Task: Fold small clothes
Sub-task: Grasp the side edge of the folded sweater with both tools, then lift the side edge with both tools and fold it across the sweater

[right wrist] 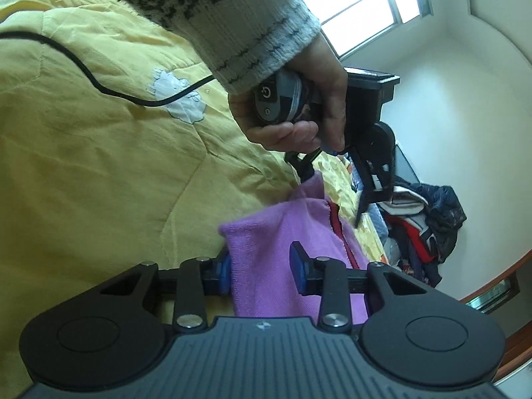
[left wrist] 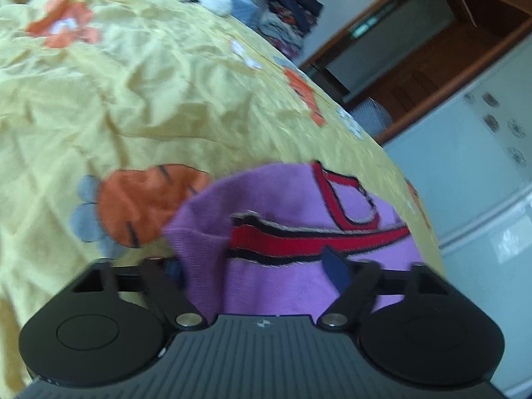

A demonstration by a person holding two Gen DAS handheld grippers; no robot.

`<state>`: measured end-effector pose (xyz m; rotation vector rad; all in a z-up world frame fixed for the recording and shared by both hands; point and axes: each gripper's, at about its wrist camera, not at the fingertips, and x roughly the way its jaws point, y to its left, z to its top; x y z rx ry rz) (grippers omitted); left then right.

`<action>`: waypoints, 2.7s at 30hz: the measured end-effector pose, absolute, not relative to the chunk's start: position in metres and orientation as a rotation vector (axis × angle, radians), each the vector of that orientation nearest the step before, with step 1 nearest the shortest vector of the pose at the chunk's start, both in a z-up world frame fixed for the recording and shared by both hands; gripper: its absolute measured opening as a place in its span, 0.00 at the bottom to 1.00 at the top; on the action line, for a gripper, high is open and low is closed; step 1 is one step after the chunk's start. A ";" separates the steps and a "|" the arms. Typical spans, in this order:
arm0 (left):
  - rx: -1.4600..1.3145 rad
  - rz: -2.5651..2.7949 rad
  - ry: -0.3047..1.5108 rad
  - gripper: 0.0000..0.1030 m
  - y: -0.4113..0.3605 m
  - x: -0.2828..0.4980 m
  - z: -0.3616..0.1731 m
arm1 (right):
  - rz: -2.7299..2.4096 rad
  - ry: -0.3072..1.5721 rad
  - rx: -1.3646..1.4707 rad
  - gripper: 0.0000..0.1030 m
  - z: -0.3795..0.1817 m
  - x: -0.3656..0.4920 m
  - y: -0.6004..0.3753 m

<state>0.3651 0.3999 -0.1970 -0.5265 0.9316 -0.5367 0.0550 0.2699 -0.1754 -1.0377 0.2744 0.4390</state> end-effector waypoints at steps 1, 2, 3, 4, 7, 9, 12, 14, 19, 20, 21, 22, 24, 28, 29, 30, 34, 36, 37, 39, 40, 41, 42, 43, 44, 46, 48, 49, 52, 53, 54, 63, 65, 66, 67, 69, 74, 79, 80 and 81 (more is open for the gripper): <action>-0.522 -0.524 0.939 0.44 0.402 0.366 -0.198 | 0.437 0.265 -1.049 0.32 -0.176 0.054 0.271; -0.531 -0.523 0.958 0.26 0.403 0.368 -0.201 | 0.435 0.251 -1.059 0.32 -0.177 0.053 0.271; -0.557 -0.524 0.983 0.17 0.406 0.371 -0.204 | 0.433 0.238 -1.063 0.32 -0.178 0.051 0.270; -0.581 -0.528 0.994 0.16 0.409 0.372 -0.207 | 0.431 0.232 -1.065 0.32 -0.178 0.051 0.270; -0.625 -0.515 1.006 0.11 0.413 0.376 -0.210 | 0.419 0.219 -1.071 0.32 -0.180 0.049 0.270; -0.631 -0.518 1.003 0.10 0.413 0.376 -0.211 | 0.424 0.214 -1.098 0.32 -0.181 0.048 0.273; -0.670 -0.511 0.995 0.10 0.416 0.374 -0.214 | 0.492 0.284 -1.069 0.13 -0.180 0.055 0.273; -0.761 -0.502 0.992 0.09 0.422 0.371 -0.224 | 0.495 0.273 -1.100 0.08 -0.185 0.054 0.275; -0.913 -0.489 0.984 0.15 0.431 0.367 -0.242 | 0.498 0.275 -1.093 0.05 -0.185 0.055 0.275; -0.890 -0.487 0.978 0.14 0.428 0.366 -0.239 | 0.500 0.281 -1.078 0.05 -0.184 0.056 0.274; -0.862 -0.477 0.970 0.12 0.425 0.365 -0.235 | 0.505 0.292 -1.051 0.05 -0.182 0.057 0.273; -0.844 -0.472 0.963 0.10 0.422 0.364 -0.232 | 0.514 0.316 -1.002 0.04 -0.176 0.061 0.270; -0.820 -0.466 0.933 0.09 0.420 0.359 -0.225 | 0.543 0.384 -0.847 0.04 -0.159 0.073 0.261; -0.888 -0.461 0.878 0.09 0.426 0.349 -0.221 | 0.521 0.369 -0.692 0.04 -0.132 0.082 0.243; -0.910 -0.466 0.868 0.09 0.426 0.347 -0.219 | 0.514 0.371 -0.646 0.04 -0.124 0.085 0.237; -0.926 -0.468 0.861 0.09 0.427 0.346 -0.216 | 0.509 0.375 -0.603 0.04 -0.116 0.089 0.231; -0.918 -0.474 0.845 0.09 0.414 0.353 -0.193 | 0.475 0.400 -0.403 0.04 -0.087 0.107 0.195; -0.910 -0.479 0.847 0.09 0.403 0.358 -0.182 | 0.452 0.407 -0.304 0.04 -0.079 0.117 0.173; -0.904 -0.479 0.851 0.09 0.396 0.361 -0.178 | 0.437 0.420 -0.257 0.04 -0.077 0.122 0.162; -0.902 -0.470 0.870 0.09 0.382 0.368 -0.173 | 0.430 0.461 -0.138 0.04 -0.078 0.134 0.136; -0.906 -0.468 0.883 0.09 0.374 0.373 -0.173 | 0.425 0.482 -0.090 0.04 -0.080 0.137 0.124; -0.914 -0.462 0.891 0.09 0.366 0.376 -0.174 | 0.413 0.496 -0.058 0.04 -0.083 0.139 0.113; -0.923 -0.460 0.900 0.09 0.360 0.379 -0.177 | 0.405 0.506 -0.016 0.04 -0.085 0.141 0.102; -0.931 -0.462 0.908 0.09 0.352 0.382 -0.179 | 0.401 0.519 0.029 0.04 -0.086 0.143 0.091; -0.935 -0.459 0.914 0.09 0.345 0.384 -0.181 | 0.394 0.531 0.060 0.04 -0.088 0.144 0.082; -0.932 -0.462 0.928 0.09 0.329 0.388 -0.185 | 0.397 0.550 0.134 0.04 -0.092 0.148 0.061; -0.909 -0.458 0.938 0.09 0.313 0.391 -0.185 | 0.384 0.548 0.178 0.04 -0.094 0.146 0.042; -0.909 -0.468 0.940 0.09 0.304 0.393 -0.184 | 0.380 0.540 0.195 0.04 -0.093 0.145 0.034; -0.864 -0.476 0.947 0.09 0.276 0.401 -0.176 | 0.352 0.514 0.220 0.04 -0.092 0.137 0.013; -0.847 -0.481 0.953 0.09 0.266 0.404 -0.174 | 0.344 0.514 0.230 0.04 -0.092 0.137 0.004; -0.825 -0.482 0.962 0.09 0.255 0.408 -0.173 | 0.331 0.510 0.241 0.04 -0.093 0.137 -0.004; -0.667 -0.462 1.024 0.09 0.178 0.418 -0.187 | 0.245 0.600 0.302 0.04 -0.120 0.128 -0.051; -0.630 -0.453 1.021 0.09 0.168 0.416 -0.186 | 0.247 0.600 0.321 0.04 -0.124 0.123 -0.055; -0.614 -0.451 1.014 0.09 0.164 0.414 -0.183 | 0.249 0.596 0.331 0.04 -0.123 0.122 -0.057; -0.601 -0.451 1.000 0.09 0.161 0.414 -0.179 | 0.253 0.584 0.333 0.04 -0.120 0.120 -0.059; -0.570 -0.461 0.988 0.09 0.153 0.413 -0.170 | 0.241 0.544 0.305 0.04 -0.112 0.118 -0.062; -0.491 -0.504 0.980 0.09 0.125 0.415 -0.149 | 0.213 0.501 0.353 0.04 -0.105 0.107 -0.085; -0.442 -0.538 0.978 0.09 0.079 0.417 -0.138 | 0.159 0.497 0.372 0.04 -0.107 0.102 -0.109; -0.431 -0.542 0.981 0.09 0.070 0.417 -0.138 | 0.147 0.497 0.376 0.04 -0.107 0.100 -0.114; -0.417 -0.548 0.984 0.09 0.060 0.417 -0.138 | 0.135 0.500 0.384 0.04 -0.108 0.098 -0.120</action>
